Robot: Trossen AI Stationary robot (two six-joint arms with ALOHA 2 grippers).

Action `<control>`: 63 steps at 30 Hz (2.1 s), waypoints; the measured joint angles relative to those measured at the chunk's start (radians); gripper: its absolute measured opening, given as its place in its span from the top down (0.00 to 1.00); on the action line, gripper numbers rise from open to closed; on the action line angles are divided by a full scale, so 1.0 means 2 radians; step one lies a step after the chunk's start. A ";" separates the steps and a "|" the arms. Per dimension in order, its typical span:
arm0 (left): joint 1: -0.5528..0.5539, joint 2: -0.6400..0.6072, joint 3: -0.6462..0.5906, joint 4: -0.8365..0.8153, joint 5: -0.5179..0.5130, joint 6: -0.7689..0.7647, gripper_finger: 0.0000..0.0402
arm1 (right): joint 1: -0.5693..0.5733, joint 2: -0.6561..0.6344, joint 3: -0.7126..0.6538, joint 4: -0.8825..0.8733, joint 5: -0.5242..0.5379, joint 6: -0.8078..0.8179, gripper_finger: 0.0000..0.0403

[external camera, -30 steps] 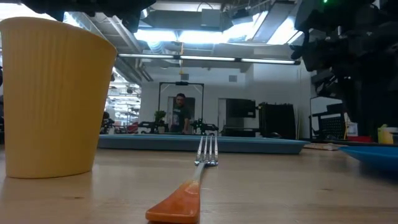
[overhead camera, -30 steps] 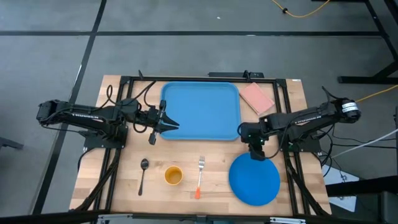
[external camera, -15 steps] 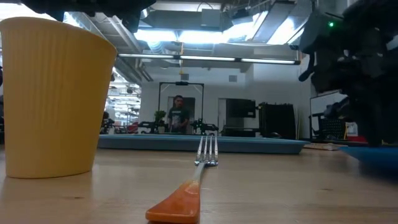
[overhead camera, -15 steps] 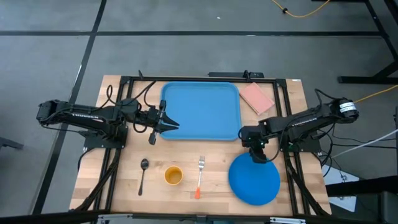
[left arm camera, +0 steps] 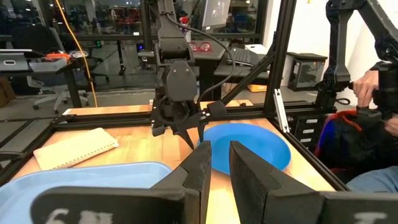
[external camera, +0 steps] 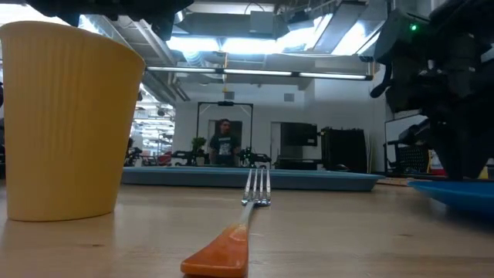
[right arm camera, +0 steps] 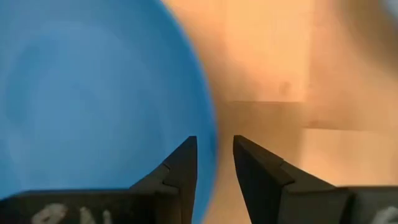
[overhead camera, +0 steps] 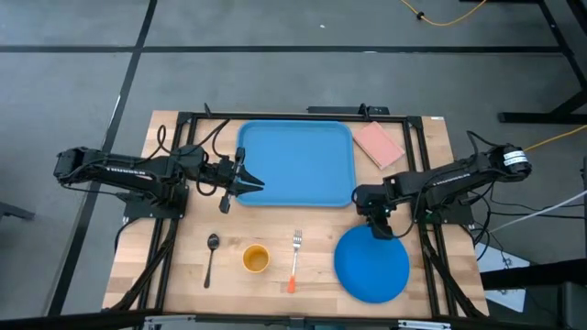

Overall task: Pick and place plate/cup/fork/spoon on tray
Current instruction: Put the blue plate on the blue tray

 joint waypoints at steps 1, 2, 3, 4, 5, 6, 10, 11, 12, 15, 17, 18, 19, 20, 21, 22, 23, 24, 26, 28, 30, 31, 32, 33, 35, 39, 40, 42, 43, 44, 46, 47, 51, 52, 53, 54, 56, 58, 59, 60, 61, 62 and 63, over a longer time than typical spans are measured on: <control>0.000 0.000 0.000 0.000 0.000 0.000 0.87 | 0.000 0.000 0.000 0.000 0.000 0.000 0.73; 0.000 0.000 0.000 0.000 0.000 0.000 0.87 | 0.000 0.000 0.001 0.000 0.000 0.000 0.73; 0.000 0.000 0.000 0.000 0.000 0.000 0.87 | 0.000 0.000 0.001 -0.001 -0.002 0.000 0.73; 0.000 0.000 0.000 0.000 0.000 0.000 0.87 | 0.000 0.001 0.001 -0.001 -0.005 0.000 0.73; 0.000 0.000 0.000 0.000 0.000 0.000 0.87 | 0.000 0.003 0.001 -0.001 -0.008 0.000 0.73; 0.000 0.000 0.000 0.000 0.000 0.000 0.87 | 0.000 0.004 0.000 0.000 -0.011 0.000 0.73; 0.000 0.000 0.000 0.000 0.000 0.000 0.87 | 0.000 0.012 -0.009 0.002 -0.012 0.000 0.73; 0.000 0.000 0.000 0.000 0.000 0.000 0.87 | 0.000 0.014 -0.009 0.005 -0.012 0.001 0.73; 0.000 0.000 0.000 0.000 0.000 0.000 0.87 | 0.000 0.015 -0.009 0.010 -0.012 0.001 0.73; 0.000 0.000 0.000 0.000 0.000 0.000 0.87 | 0.000 0.020 -0.009 0.016 -0.017 0.001 0.73; 0.000 0.000 0.000 0.000 0.000 0.000 0.87 | 0.000 0.021 -0.009 0.021 -0.035 0.001 0.73; 0.000 0.000 0.000 0.000 0.000 0.000 0.87 | 0.000 0.021 -0.009 0.021 -0.044 0.001 0.73; 0.000 0.000 0.000 0.000 0.000 0.000 0.87 | 0.000 0.021 -0.009 0.022 -0.050 0.001 0.73; 0.000 0.000 0.000 0.000 0.000 0.000 0.87 | 0.000 0.021 -0.009 0.022 -0.055 0.001 0.73; 0.000 0.000 0.000 0.000 0.000 0.000 0.87 | 0.000 0.021 -0.009 0.022 -0.057 0.001 0.73; 0.000 0.000 0.000 0.000 0.000 0.000 0.87 | 0.000 0.021 -0.009 0.022 -0.057 0.002 0.73; 0.000 0.000 0.000 0.000 0.000 0.000 0.87 | 0.000 0.021 -0.009 0.022 -0.057 0.002 0.73; 0.000 0.000 0.000 0.000 0.000 0.000 0.87 | 0.000 0.021 -0.009 0.023 -0.057 0.001 0.74; 0.000 0.000 0.000 0.000 0.000 0.000 0.87 | 0.000 0.021 -0.009 0.023 -0.057 0.001 0.75; 0.000 0.000 0.000 0.000 0.000 0.000 0.87 | 0.000 0.021 -0.009 0.023 -0.057 0.001 0.76; 0.000 0.000 0.000 0.000 0.000 0.000 0.87 | 0.000 0.022 -0.009 0.024 -0.057 0.001 0.77; 0.000 0.000 0.000 0.000 0.000 0.000 0.87 | 0.000 0.023 -0.009 0.025 -0.057 0.001 0.77; 0.000 0.000 0.000 0.000 0.000 0.000 0.87 | 0.000 0.025 -0.009 0.027 -0.057 0.001 0.77; 0.000 0.000 0.000 0.000 0.000 0.000 0.87 | 0.000 0.028 -0.009 0.029 -0.057 0.001 0.77; 0.000 0.000 0.000 0.000 0.000 0.000 0.87 | 0.000 0.035 -0.009 0.033 -0.056 0.000 0.77; 0.000 0.000 0.000 0.000 0.000 0.000 0.87 | 0.000 0.051 -0.010 0.042 -0.054 0.000 0.77; 0.000 0.000 0.000 0.000 0.000 0.000 0.87 | 0.000 0.054 -0.010 0.045 -0.054 -0.001 0.77; 0.000 0.000 0.000 0.000 0.000 0.000 0.87 | 0.000 0.057 -0.010 0.049 -0.054 0.000 0.77; 0.000 0.000 0.000 0.000 0.000 0.000 0.87 | 0.000 0.058 -0.010 0.050 -0.054 0.001 0.78; 0.000 0.000 0.000 0.000 0.000 0.000 0.87 | 0.000 0.057 -0.010 0.051 -0.054 0.001 0.79; 0.000 0.000 0.000 0.000 0.000 0.000 0.87 | 0.000 0.055 -0.010 0.051 -0.054 0.002 0.82; 0.000 0.000 0.000 0.000 0.000 0.000 0.87 | 0.000 0.055 -0.010 0.052 -0.055 0.006 0.85; 0.000 0.000 0.000 0.000 0.000 0.000 0.87 | 0.000 0.054 -0.009 0.057 -0.077 0.014 0.96; 0.000 0.000 0.000 0.000 0.000 0.000 0.87 | 0.000 0.054 -0.009 0.060 -0.086 0.014 0.97; 0.000 0.000 0.000 0.000 0.000 0.000 0.87 | 0.000 0.054 -0.009 0.064 -0.095 0.014 0.97; 0.000 0.000 0.000 0.000 0.000 0.000 0.87 | 0.000 0.054 -0.009 0.068 -0.101 0.016 0.97; 0.000 0.000 0.000 0.000 0.000 0.000 0.87 | 0.000 0.055 -0.009 0.086 -0.105 0.026 0.98; 0.000 0.000 0.000 0.000 0.000 0.000 0.87 | -0.002 0.055 -0.003 0.088 -0.107 0.032 0.99; 0.000 0.000 0.000 0.000 0.000 0.000 0.87 | -0.005 0.055 0.003 0.086 -0.107 0.031 0.99; 0.000 0.000 0.000 0.000 0.000 0.000 0.87 | -0.008 0.055 0.009 0.085 -0.107 0.028 0.99; 0.000 0.000 0.000 0.000 0.000 0.000 0.87 | -0.011 0.055 0.017 0.083 -0.107 0.026 0.99; 0.000 0.000 0.000 0.000 0.000 0.000 0.87 | -0.015 0.055 0.026 0.083 -0.109 0.024 0.99; 0.000 0.000 0.000 0.000 0.000 0.000 0.87 | -0.020 0.055 0.036 0.081 -0.117 0.022 0.99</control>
